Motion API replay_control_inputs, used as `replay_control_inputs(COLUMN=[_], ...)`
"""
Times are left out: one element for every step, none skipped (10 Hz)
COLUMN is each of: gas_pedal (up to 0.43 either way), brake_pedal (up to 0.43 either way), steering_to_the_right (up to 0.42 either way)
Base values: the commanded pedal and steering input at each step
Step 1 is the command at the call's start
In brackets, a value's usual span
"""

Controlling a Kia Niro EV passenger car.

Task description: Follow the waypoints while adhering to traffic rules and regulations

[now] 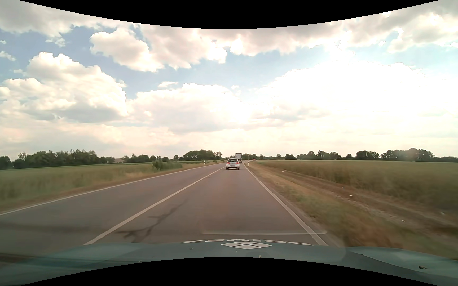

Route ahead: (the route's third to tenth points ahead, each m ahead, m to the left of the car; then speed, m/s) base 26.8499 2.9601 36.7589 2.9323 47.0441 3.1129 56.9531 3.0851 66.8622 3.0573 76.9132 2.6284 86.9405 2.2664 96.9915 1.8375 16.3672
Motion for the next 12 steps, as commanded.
replay_control_inputs(gas_pedal=[0.240,0.248,0.260,0.268,0.280,0.280,0.280,0.280,0.280,0.287,0.311,0.311], brake_pedal=[0.000,0.000,0.000,0.000,0.000,0.000,0.000,0.000,0.000,0.000,0.000,0.000], steering_to_the_right=[-0.003,-0.002,-0.002,-0.003,-0.003,-0.003,-0.003,-0.003,-0.003,-0.003,-0.003,-0.002])
